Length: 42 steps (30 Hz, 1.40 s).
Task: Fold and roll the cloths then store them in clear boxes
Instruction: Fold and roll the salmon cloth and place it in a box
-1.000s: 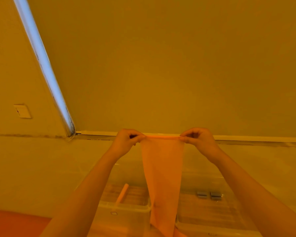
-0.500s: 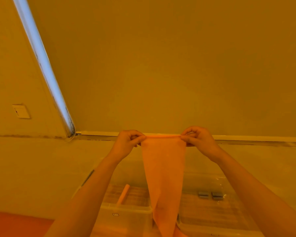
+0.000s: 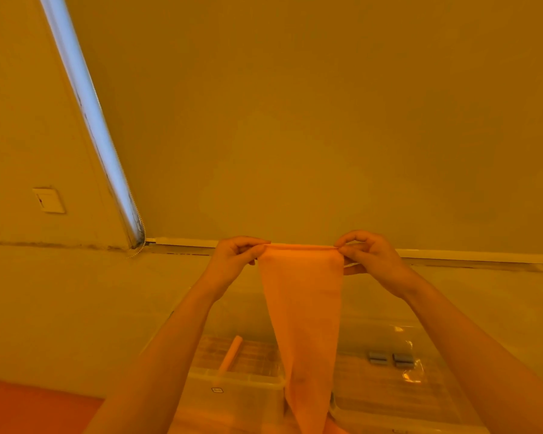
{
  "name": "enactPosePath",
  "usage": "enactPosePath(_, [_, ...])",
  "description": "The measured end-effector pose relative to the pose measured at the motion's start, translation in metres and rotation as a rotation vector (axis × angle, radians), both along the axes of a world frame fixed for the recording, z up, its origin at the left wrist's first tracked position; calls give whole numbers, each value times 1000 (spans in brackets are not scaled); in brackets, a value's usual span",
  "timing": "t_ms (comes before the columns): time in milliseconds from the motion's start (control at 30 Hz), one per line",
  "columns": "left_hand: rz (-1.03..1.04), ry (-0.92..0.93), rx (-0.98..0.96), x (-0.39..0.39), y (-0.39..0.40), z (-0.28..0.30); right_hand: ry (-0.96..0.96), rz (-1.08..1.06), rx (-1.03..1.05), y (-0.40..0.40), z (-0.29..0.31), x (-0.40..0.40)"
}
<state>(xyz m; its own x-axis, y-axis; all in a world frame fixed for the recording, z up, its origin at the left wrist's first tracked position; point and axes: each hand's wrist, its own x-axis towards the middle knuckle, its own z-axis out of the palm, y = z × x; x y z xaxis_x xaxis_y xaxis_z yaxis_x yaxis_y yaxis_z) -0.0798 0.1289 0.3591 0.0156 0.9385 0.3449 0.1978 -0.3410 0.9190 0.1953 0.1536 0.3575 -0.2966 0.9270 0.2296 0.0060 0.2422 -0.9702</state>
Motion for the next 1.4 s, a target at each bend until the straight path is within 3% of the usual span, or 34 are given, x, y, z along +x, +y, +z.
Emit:
enactPosePath(400, [-96,-247,-81,-1,0,0,134,-37,-50,-3,3,-6])
enactPosePath(600, [-5,-78,-65,6,-1,0,127,-64,-31,-3,1,-3])
enactPosePath(1067, [72,121,-25,9,1,1,45,-80,33,-2,-4,6])
enactPosePath(1267, [47,82,-12,14,1,-1,134,-80,29,-1,-4,5])
enactPosePath(1400, [-6,-77,-51,14,1,-2,232,-38,-30,0,-3,5])
